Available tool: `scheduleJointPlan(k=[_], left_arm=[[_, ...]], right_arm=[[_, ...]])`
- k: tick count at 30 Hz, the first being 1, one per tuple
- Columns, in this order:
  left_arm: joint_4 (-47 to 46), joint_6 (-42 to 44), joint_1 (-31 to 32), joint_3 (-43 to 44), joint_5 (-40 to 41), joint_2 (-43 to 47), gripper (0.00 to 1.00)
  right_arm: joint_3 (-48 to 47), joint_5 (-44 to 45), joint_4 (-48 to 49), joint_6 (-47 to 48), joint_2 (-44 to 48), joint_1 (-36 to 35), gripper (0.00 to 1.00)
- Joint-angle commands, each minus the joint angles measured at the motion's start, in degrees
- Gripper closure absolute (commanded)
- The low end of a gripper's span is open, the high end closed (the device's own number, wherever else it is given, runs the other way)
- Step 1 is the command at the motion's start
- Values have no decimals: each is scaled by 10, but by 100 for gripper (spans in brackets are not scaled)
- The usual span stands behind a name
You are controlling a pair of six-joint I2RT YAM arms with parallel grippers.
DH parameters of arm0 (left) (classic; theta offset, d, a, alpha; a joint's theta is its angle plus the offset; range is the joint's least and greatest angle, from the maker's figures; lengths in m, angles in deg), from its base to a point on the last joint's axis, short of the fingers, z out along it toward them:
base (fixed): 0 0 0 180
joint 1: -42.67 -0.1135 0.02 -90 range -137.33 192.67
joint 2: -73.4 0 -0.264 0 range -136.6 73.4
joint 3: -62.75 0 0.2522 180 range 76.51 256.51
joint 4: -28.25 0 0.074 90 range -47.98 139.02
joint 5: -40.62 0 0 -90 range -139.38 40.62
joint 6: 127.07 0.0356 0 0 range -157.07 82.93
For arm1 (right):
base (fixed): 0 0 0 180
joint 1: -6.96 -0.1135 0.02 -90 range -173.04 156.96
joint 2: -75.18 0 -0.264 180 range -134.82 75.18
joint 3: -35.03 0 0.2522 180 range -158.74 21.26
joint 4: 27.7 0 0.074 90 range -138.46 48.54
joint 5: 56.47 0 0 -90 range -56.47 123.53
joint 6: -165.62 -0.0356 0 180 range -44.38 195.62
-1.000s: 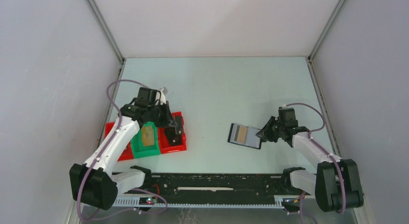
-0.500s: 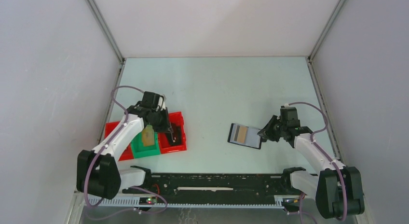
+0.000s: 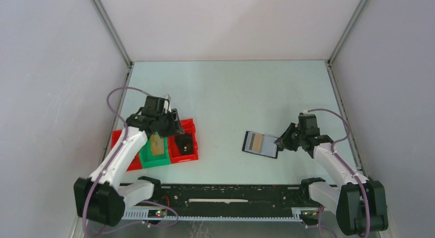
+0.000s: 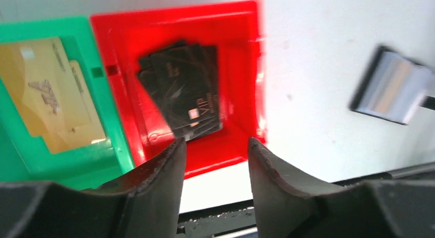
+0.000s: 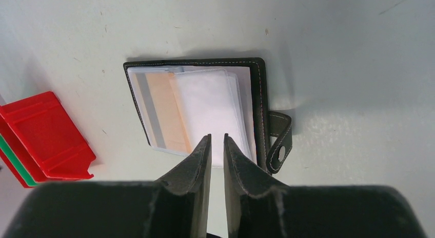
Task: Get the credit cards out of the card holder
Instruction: Place the credit card in the storage box, then remove the credit card from the card holder.
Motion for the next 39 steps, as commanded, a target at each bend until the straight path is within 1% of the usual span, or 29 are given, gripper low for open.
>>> scheduleJointPlan(k=[1,2,3,6,8,9,11,15,17,22,25,28,33,39], left_arm=[[-45,-16,38,47,-29,86,38],[-62,-23,57,47,-44,89,32],[-83,-33,73,46,-62,88,31],[-170,-85,124,29,-97,58,32],[-211,-110,162,31,-121,13,34],[-222,-116,194,45,-122,-22,35],[-238,-122,239,74,-120,-78,35],[-287,-152,289,121,-158,-183,35],[-310,-165,304,141,-172,-228,35],[-346,-193,320,184,-204,-329,35],[-374,-210,326,200,-221,-369,36],[-372,-215,332,222,-229,-408,36],[-376,-215,340,237,-226,-435,37],[-377,-217,342,249,-222,-466,37]], right_arm=[[-30,15,8,-8,3,-16,77],[-35,18,8,-7,-3,-23,77],[-40,20,8,-7,-11,-31,77],[-52,22,17,-10,-35,-55,78],[-60,26,22,-13,-49,-69,78],[-64,28,23,-14,-55,-76,78],[-71,24,30,-14,-68,-86,78],[-82,2,44,-11,-114,-94,78],[-82,-7,55,-9,-134,-99,78],[-82,7,58,-4,-177,-101,79],[-82,37,44,-2,-195,-97,80],[-78,65,28,-4,-196,-96,81],[-70,78,26,-4,-189,-98,81],[-62,73,35,-7,-186,-99,81]])
